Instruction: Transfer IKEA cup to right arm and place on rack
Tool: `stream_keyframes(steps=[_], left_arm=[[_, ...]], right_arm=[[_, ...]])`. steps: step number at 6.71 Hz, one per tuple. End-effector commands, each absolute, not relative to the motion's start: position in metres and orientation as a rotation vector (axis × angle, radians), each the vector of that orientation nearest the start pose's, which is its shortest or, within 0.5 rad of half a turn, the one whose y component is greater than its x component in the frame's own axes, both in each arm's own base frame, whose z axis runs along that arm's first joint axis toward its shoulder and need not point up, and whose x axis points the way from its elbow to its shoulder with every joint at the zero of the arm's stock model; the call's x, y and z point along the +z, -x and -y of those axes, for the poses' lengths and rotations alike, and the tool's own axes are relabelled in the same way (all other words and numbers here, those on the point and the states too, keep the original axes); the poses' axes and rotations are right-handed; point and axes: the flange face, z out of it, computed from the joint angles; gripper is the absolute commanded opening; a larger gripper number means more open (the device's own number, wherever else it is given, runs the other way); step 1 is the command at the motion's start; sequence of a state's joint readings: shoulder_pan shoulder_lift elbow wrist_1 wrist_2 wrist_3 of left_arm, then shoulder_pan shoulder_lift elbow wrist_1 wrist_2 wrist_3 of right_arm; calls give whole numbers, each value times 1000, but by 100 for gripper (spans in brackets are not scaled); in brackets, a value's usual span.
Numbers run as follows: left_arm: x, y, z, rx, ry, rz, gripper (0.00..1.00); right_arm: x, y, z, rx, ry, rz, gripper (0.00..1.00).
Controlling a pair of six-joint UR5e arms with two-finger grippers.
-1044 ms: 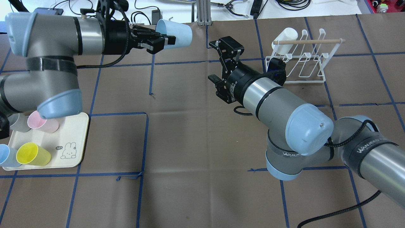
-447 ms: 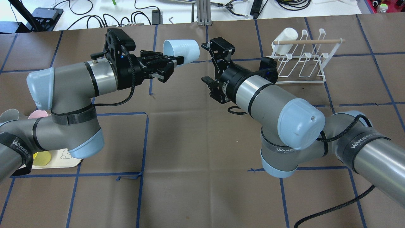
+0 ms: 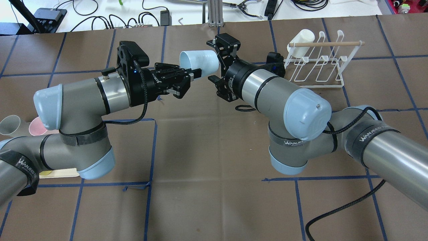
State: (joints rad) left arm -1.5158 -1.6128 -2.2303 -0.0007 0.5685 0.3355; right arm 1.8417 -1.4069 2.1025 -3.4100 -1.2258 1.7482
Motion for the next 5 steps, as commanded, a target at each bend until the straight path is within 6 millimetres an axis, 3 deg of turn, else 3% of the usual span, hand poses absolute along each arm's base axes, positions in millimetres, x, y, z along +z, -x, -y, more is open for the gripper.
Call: stream_keyframes(steps=[1, 5], left_arm=[[375, 196, 431, 1151, 809, 1959, 1], [378, 194, 433, 1156, 804, 1958, 1]], right_arm=[[379, -296, 440, -376, -1168, -1619, 98], [373, -305, 435, -359, -1160, -1637, 98]])
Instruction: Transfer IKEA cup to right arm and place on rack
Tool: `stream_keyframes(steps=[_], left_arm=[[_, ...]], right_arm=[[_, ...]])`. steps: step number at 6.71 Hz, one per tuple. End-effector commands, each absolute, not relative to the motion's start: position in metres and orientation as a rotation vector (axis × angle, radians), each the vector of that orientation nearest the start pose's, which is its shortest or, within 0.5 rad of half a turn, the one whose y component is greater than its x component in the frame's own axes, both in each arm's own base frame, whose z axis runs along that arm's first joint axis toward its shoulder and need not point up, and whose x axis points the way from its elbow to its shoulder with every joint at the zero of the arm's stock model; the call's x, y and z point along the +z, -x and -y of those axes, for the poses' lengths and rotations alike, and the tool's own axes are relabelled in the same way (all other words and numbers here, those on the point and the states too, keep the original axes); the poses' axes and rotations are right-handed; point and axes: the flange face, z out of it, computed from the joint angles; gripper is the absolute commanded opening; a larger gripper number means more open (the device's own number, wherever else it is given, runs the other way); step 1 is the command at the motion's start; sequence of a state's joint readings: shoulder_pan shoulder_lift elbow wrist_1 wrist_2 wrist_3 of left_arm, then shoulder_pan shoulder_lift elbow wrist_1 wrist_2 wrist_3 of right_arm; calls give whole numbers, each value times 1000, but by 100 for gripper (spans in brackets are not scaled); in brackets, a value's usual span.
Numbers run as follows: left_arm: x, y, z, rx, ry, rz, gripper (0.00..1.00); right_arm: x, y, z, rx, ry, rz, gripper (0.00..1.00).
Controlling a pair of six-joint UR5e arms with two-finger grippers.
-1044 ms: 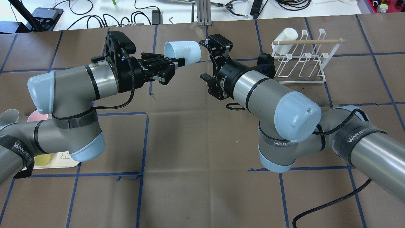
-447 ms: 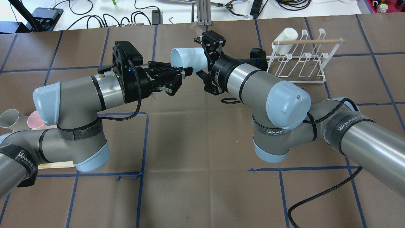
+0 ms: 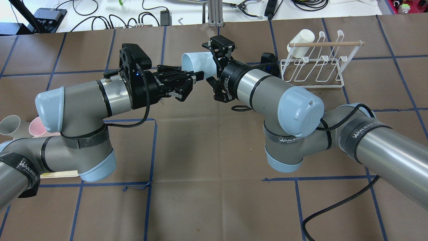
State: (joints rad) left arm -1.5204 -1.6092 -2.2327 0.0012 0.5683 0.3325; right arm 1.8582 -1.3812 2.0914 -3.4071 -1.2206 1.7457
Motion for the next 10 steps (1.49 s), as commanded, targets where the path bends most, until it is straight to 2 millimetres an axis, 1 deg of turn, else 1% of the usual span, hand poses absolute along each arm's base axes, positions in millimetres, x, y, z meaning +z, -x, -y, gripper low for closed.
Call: stream_keyframes(steps=[1, 4, 6, 8, 9, 10], left_arm=[[378, 194, 433, 1157, 803, 1958, 1], [378, 194, 434, 1152, 793, 1961, 1], [379, 194, 434, 1153, 792, 1961, 1], [379, 194, 434, 1153, 792, 1961, 2], [379, 194, 434, 1153, 792, 1961, 2], [379, 194, 434, 1153, 791, 1962, 2]], right_arm=[[372, -305, 435, -357, -1162, -1639, 98], [376, -306, 437, -363, -1155, -1634, 98], [370, -310, 449, -358, -1159, -1637, 99], [371, -310, 450, -359, -1156, -1636, 98], [372, -310, 450, -363, -1155, -1634, 97], [372, -310, 450, -360, -1155, -1635, 90]])
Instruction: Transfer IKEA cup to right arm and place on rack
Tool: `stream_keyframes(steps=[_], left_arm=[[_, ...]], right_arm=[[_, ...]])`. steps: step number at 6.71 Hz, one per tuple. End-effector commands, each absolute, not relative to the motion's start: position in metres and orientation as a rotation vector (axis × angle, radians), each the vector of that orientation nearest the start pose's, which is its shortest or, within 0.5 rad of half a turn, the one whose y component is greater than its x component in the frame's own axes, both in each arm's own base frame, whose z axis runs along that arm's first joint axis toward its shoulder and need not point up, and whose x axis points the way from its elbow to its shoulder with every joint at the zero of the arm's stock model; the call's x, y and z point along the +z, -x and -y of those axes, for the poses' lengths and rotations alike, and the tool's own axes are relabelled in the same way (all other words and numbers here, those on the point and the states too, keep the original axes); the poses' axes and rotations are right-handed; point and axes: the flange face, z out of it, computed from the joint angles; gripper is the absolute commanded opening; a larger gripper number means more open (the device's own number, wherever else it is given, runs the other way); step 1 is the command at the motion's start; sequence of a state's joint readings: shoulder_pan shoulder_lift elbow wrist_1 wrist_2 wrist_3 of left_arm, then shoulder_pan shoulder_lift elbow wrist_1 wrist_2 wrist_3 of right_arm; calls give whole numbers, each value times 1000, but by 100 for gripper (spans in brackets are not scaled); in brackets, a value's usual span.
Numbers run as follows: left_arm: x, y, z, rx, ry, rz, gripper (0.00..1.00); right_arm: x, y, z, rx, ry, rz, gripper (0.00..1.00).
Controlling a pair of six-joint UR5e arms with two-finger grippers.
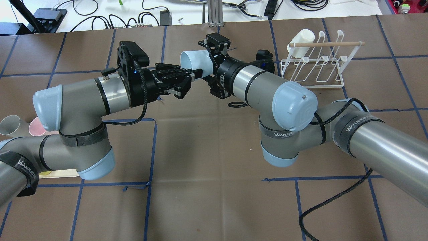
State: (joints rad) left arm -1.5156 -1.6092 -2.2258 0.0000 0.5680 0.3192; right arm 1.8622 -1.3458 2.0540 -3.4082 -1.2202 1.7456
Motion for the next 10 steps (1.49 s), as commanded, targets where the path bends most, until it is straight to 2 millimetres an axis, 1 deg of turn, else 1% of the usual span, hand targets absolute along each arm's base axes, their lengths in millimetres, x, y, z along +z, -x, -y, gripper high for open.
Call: stream_keyframes(steps=[1, 2, 3, 4, 5, 6, 7, 8, 9, 10], left_arm=[[380, 194, 435, 1155, 792, 1962, 3], [380, 194, 435, 1155, 792, 1962, 4], [380, 193, 435, 1159, 793, 1964, 11], [383, 193, 436, 1173, 800, 1967, 22], [383, 192, 436, 1175, 800, 1968, 44], [382, 192, 437, 1171, 793, 1970, 52], [384, 190, 437, 1171, 784, 1972, 62], [383, 188, 438, 1169, 775, 1971, 80], [385, 179, 441, 1179, 753, 1976, 98], [390, 159, 445, 1217, 716, 1999, 99]], right_arm=[[372, -310, 450, -360, -1155, -1635, 72], [371, -310, 449, -361, -1152, -1637, 54], [371, -310, 449, -363, -1150, -1639, 41], [372, -310, 449, -364, -1148, -1638, 31], [372, -310, 449, -364, -1148, -1638, 26], [372, -310, 449, -365, -1149, -1638, 25], [372, -310, 449, -365, -1149, -1638, 23], [372, -310, 449, -366, -1148, -1637, 22], [374, -310, 451, -370, -1143, -1634, 19], [383, -305, 462, -394, -1138, -1616, 17]])
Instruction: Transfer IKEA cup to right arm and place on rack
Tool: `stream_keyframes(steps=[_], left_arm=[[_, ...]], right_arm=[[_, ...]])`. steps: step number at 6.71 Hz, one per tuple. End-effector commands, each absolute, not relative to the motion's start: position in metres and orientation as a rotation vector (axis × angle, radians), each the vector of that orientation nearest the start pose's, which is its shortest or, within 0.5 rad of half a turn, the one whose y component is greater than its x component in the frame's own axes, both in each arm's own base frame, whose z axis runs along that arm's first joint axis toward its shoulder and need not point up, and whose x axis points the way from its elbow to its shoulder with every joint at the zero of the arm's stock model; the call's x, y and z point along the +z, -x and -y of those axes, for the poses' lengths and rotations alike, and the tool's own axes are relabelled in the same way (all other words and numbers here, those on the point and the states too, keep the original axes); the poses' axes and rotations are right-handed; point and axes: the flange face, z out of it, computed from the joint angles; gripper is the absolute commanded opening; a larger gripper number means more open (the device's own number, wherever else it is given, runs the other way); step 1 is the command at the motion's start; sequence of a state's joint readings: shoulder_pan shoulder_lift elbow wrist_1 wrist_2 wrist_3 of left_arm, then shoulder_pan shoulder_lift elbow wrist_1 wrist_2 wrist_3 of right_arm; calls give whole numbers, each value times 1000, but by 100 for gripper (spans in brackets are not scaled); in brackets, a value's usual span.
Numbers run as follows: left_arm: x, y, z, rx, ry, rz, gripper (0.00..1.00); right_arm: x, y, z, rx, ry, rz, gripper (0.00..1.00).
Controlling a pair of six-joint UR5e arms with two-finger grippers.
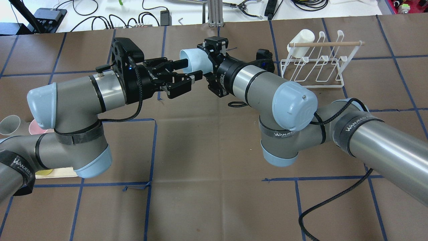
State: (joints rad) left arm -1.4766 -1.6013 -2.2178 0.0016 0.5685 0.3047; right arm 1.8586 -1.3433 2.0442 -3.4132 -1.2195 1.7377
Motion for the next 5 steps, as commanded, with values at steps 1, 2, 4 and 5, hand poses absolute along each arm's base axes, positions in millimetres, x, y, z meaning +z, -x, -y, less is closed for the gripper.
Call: stream_keyframes(steps=[1, 2, 4, 5], left_arm=[[401, 122, 447, 1291, 649, 2040, 99], [410, 89, 451, 1328, 587, 2049, 99], [417, 75, 468, 1267, 511, 2111, 99], [422, 60, 492, 1235, 425, 2297, 99]], right_arm=[[381, -295, 484, -421, -1158, -1597, 17], [381, -268, 509, -503, -1150, -1605, 17], [387, -215, 536, -777, -1004, -1737, 16], [385, -180, 550, -942, -919, -1836, 9]])
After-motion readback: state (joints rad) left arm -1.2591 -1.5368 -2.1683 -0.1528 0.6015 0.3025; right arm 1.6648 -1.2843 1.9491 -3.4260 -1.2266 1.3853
